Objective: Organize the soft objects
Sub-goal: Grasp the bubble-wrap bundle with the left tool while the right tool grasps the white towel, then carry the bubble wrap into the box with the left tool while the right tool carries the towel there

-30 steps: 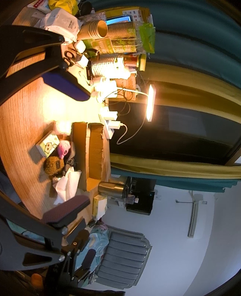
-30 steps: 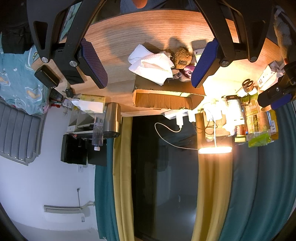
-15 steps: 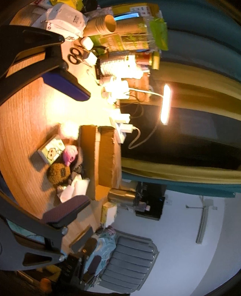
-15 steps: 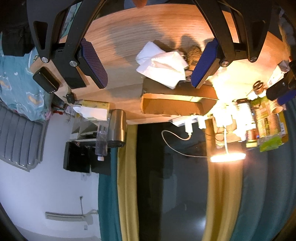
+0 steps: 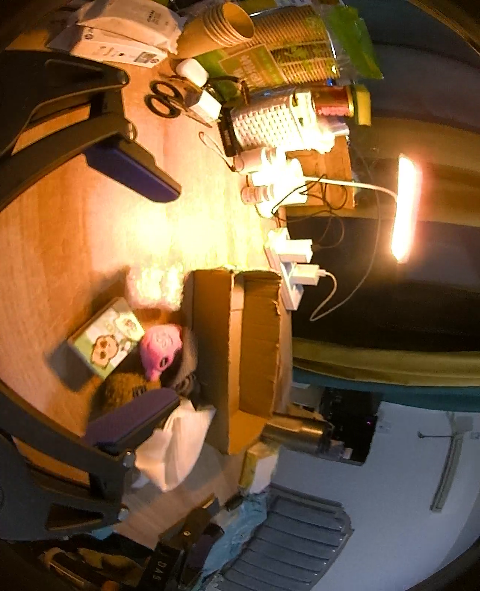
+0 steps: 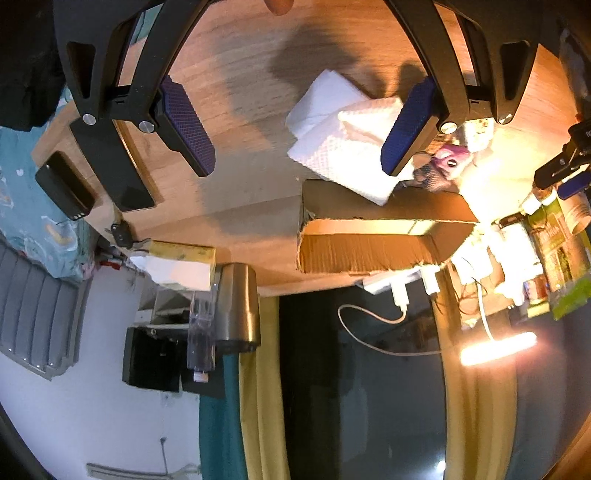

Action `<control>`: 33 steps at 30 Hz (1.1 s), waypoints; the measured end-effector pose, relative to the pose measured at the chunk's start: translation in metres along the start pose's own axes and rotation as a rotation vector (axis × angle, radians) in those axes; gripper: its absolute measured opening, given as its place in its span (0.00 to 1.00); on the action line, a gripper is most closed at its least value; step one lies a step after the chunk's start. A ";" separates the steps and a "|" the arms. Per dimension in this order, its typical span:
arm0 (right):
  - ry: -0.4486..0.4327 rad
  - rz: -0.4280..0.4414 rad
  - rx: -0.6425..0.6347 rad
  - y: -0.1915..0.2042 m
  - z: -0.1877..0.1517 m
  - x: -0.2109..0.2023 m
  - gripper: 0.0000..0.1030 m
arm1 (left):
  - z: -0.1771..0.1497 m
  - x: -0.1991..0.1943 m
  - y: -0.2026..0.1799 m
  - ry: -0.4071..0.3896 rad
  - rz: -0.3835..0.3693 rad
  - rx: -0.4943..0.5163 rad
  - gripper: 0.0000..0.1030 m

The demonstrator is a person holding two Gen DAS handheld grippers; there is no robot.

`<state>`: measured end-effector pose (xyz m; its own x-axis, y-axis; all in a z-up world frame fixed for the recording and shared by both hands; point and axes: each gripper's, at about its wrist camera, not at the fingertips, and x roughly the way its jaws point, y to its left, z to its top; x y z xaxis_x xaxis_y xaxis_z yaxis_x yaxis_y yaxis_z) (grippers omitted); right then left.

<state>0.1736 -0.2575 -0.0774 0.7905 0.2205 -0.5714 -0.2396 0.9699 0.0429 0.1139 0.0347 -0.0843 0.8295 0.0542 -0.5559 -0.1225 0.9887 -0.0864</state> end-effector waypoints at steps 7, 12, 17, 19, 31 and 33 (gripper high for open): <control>0.071 0.048 0.029 -0.005 0.004 0.040 0.91 | 0.001 0.040 0.008 0.088 0.017 -0.015 0.98; 0.121 0.103 -0.002 0.006 0.002 0.064 0.91 | 0.000 0.069 0.015 0.140 0.034 -0.024 0.95; 0.152 0.130 -0.022 0.013 0.001 0.082 0.91 | -0.004 0.094 0.017 0.213 0.034 -0.029 0.81; 0.161 0.136 -0.017 0.012 0.002 0.087 0.90 | -0.006 0.103 0.019 0.239 0.029 -0.039 0.75; 0.195 0.212 -0.051 0.017 0.000 0.100 0.35 | -0.006 0.118 0.023 0.328 0.023 -0.062 0.47; 0.187 0.219 -0.064 0.019 0.000 0.098 0.23 | -0.007 0.117 0.023 0.326 0.019 -0.062 0.44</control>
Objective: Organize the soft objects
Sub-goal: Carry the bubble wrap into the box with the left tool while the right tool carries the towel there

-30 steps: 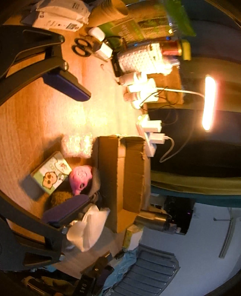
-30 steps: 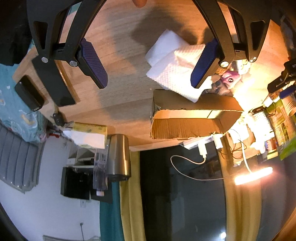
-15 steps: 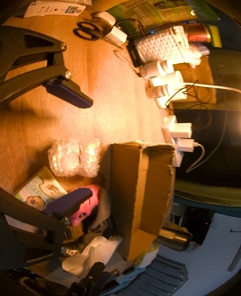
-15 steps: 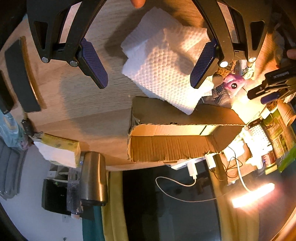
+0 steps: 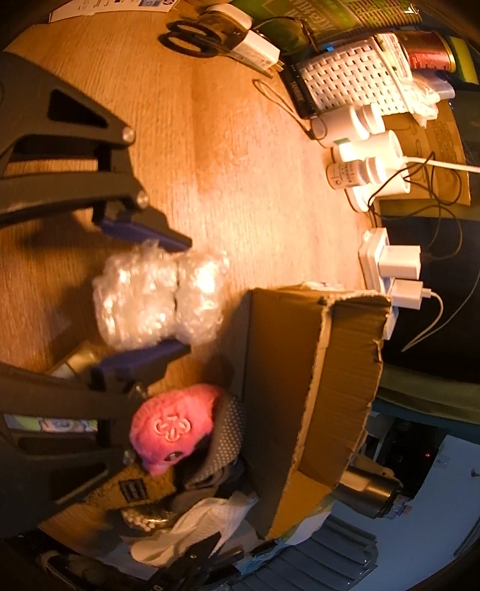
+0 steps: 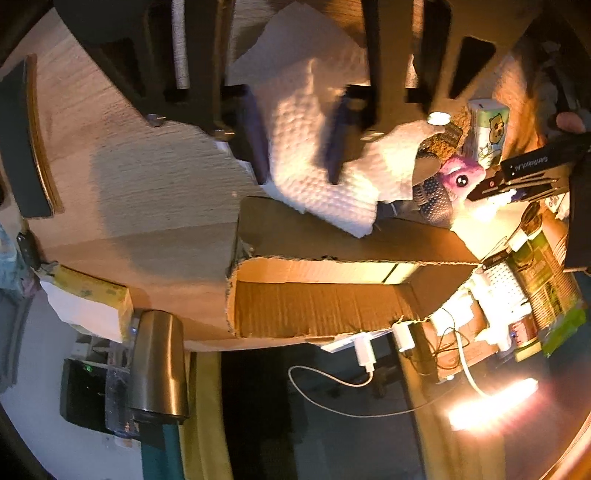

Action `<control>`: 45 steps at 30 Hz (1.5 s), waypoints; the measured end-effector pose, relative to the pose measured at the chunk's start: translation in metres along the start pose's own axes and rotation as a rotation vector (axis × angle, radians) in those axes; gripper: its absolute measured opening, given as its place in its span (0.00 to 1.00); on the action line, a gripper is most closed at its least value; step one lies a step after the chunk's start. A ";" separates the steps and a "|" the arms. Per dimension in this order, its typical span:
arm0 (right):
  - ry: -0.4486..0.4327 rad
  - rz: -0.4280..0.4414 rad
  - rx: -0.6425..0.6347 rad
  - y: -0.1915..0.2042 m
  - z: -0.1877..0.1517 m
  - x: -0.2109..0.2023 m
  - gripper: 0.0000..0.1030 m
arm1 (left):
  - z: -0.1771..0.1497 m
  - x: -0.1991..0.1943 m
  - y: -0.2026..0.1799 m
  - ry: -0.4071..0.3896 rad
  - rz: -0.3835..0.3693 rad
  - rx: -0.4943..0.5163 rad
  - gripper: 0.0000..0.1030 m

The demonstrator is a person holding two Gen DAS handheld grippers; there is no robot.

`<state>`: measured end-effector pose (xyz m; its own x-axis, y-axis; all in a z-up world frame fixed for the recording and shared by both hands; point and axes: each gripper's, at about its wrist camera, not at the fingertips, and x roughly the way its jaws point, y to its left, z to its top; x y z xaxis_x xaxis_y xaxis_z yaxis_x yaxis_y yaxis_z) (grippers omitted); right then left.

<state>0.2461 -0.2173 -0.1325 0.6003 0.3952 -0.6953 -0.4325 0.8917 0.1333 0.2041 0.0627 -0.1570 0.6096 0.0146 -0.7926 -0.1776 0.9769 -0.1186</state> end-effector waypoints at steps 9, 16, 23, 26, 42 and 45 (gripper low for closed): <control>-0.110 0.001 0.014 -0.005 0.009 -0.029 0.15 | -0.003 -0.007 -0.002 -0.022 -0.034 -0.001 0.41; -0.187 0.010 -0.008 -0.003 0.023 -0.051 0.15 | 0.004 -0.029 -0.004 -0.088 -0.069 -0.003 0.41; -0.235 0.000 -0.051 -0.001 0.041 -0.063 0.15 | 0.018 -0.053 -0.014 -0.159 -0.115 0.011 0.41; -0.256 -0.005 -0.073 0.001 0.050 -0.065 0.15 | 0.027 -0.061 -0.018 -0.189 -0.134 0.021 0.41; -0.356 0.036 -0.184 0.003 0.108 -0.059 0.15 | 0.073 -0.081 -0.059 -0.335 -0.192 0.084 0.41; -0.358 0.054 -0.185 -0.001 0.116 -0.050 0.15 | 0.081 -0.080 -0.068 -0.347 -0.203 0.091 0.41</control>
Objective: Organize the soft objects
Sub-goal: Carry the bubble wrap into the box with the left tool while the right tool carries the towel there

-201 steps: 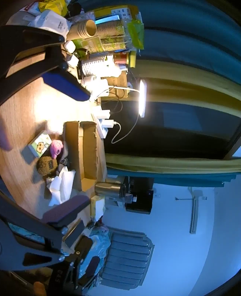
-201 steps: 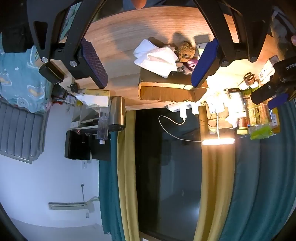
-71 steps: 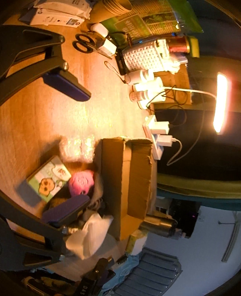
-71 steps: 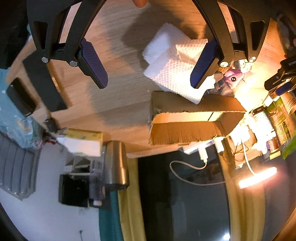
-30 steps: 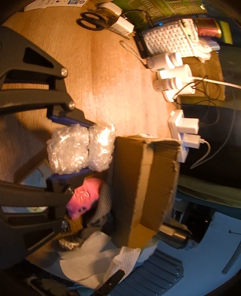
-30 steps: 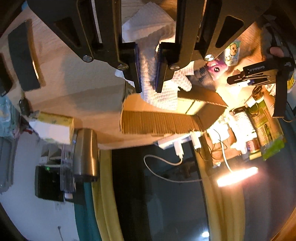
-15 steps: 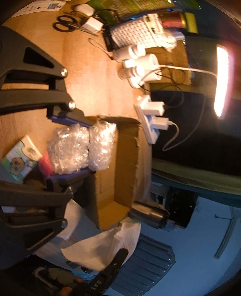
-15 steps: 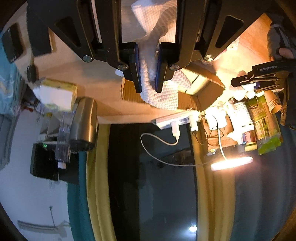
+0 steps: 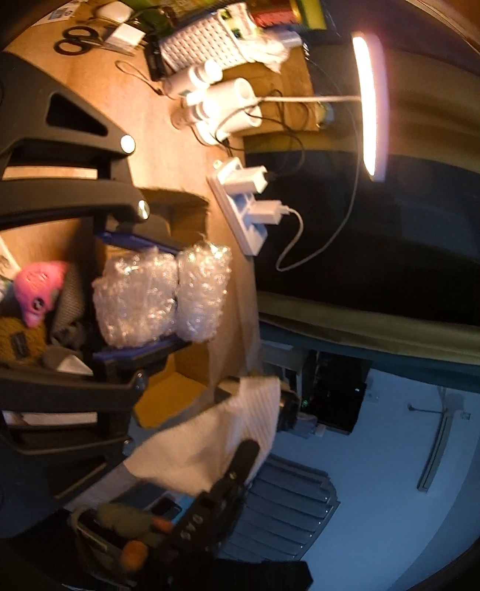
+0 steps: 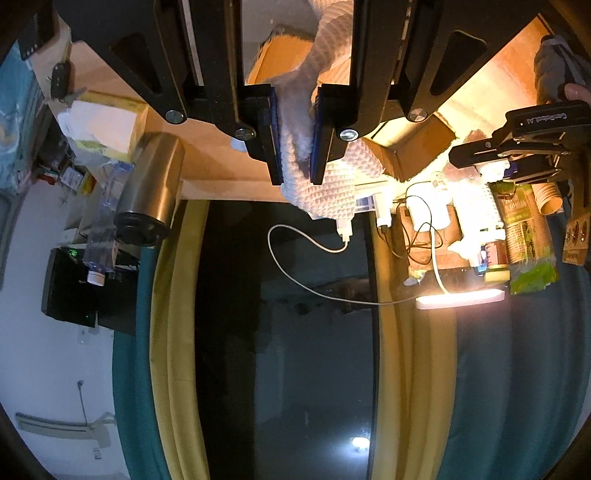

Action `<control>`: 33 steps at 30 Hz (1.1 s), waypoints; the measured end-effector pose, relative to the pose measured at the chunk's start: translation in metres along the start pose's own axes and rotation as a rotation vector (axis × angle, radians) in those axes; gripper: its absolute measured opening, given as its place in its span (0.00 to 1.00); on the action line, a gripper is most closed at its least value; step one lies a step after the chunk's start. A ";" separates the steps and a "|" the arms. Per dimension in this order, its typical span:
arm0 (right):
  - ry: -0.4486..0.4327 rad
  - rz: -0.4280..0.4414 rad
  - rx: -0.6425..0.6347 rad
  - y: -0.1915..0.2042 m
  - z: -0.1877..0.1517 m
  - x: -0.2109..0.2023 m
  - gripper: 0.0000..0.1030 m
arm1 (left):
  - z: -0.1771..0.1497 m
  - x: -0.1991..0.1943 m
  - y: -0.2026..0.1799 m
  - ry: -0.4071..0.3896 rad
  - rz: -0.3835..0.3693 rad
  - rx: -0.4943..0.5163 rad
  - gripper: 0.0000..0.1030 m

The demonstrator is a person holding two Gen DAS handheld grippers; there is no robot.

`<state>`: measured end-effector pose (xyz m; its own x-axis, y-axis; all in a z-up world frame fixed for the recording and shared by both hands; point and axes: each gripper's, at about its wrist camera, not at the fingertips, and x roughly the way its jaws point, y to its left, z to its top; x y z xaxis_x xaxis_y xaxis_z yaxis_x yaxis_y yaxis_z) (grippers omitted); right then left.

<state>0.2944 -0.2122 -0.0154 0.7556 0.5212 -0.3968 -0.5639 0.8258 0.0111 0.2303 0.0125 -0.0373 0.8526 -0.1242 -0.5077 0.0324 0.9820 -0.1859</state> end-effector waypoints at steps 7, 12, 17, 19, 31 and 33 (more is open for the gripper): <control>0.024 0.048 0.047 -0.019 -0.002 0.030 0.15 | 0.008 0.022 -0.013 0.014 -0.025 0.005 0.41; 0.069 0.065 0.064 -0.029 -0.016 0.058 0.15 | 0.006 0.044 -0.017 0.046 -0.032 -0.015 0.41; 0.128 0.042 0.059 -0.035 -0.031 0.077 0.15 | 0.001 0.069 -0.020 0.089 -0.039 -0.020 0.41; 0.140 0.036 0.056 -0.036 -0.036 0.080 0.15 | -0.001 0.079 -0.022 0.104 -0.041 -0.023 0.41; 0.215 -0.007 -0.017 -0.024 -0.064 0.085 0.39 | -0.018 0.123 -0.032 0.226 -0.064 -0.031 0.42; 0.195 -0.007 -0.021 -0.022 -0.061 0.078 0.48 | -0.020 0.128 -0.033 0.250 -0.075 -0.036 0.43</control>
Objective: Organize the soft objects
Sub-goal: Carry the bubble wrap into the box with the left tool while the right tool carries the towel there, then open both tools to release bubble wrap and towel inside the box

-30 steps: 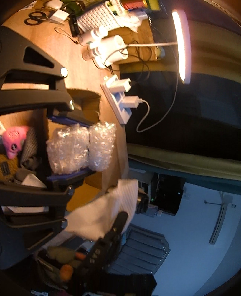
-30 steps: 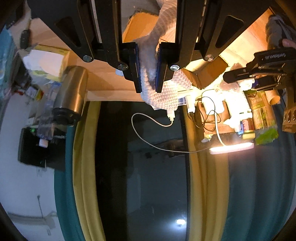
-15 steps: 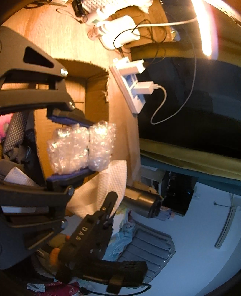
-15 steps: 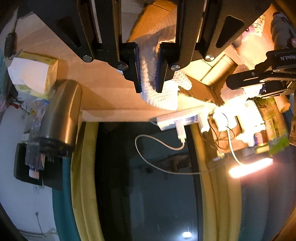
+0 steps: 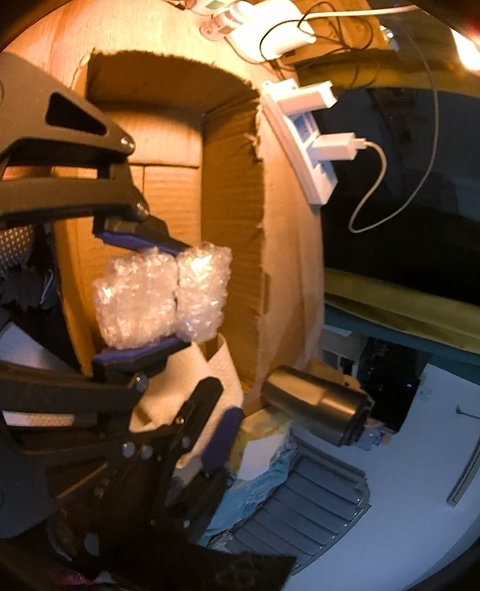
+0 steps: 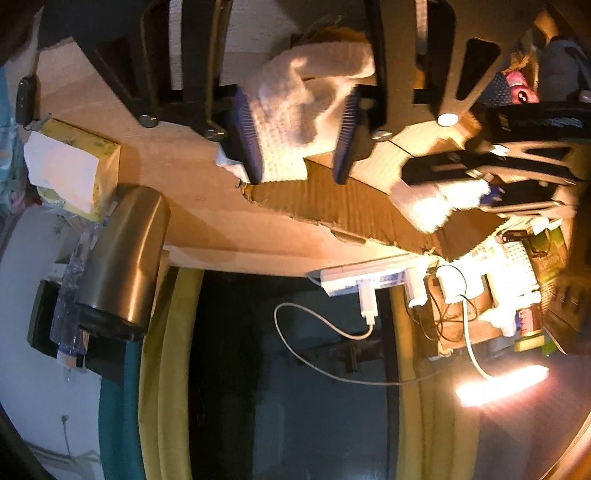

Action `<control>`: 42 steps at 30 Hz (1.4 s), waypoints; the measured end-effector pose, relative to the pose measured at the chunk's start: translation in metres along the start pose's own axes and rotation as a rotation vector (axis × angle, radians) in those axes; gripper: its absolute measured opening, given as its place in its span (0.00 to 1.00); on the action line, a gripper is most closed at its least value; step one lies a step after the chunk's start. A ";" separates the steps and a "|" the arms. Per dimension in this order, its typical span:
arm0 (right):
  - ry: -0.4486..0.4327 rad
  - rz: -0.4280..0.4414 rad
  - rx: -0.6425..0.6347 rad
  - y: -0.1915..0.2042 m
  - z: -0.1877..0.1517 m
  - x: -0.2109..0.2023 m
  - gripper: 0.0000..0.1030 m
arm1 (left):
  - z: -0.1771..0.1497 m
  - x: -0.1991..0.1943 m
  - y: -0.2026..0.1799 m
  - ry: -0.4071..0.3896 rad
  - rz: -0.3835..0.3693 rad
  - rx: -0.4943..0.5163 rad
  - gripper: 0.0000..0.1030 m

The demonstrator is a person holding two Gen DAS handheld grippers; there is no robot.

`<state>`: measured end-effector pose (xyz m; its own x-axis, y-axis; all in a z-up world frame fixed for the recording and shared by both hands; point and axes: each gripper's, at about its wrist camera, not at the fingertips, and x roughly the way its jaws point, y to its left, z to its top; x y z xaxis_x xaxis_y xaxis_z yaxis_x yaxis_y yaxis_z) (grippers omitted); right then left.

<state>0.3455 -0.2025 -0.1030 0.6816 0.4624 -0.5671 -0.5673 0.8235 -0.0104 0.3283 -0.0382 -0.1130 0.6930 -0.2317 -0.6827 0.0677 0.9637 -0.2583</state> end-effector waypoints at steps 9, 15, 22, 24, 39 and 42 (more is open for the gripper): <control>-0.041 -0.039 0.089 -0.016 0.002 -0.018 0.53 | -0.006 -0.002 -0.003 0.026 -0.040 -0.002 0.51; 0.110 -0.117 0.130 -0.027 -0.015 0.015 0.54 | -0.008 -0.012 -0.004 0.012 -0.039 0.000 0.51; 0.186 -0.132 0.143 -0.027 -0.024 0.030 0.55 | -0.012 -0.023 0.003 -0.002 -0.027 -0.011 0.51; 0.185 -0.137 0.141 -0.024 -0.024 0.027 0.55 | -0.013 -0.027 0.003 -0.007 -0.026 -0.009 0.51; 0.116 -0.128 0.122 0.007 -0.009 -0.030 0.55 | -0.027 -0.069 0.006 -0.070 -0.019 -0.012 0.68; 0.110 -0.125 0.120 0.015 -0.008 -0.042 0.55 | -0.031 -0.078 0.007 -0.080 -0.023 -0.010 0.69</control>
<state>0.3045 -0.2122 -0.0861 0.6851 0.3209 -0.6539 -0.4176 0.9086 0.0083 0.2526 -0.0178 -0.0821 0.7466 -0.2421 -0.6197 0.0775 0.9567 -0.2804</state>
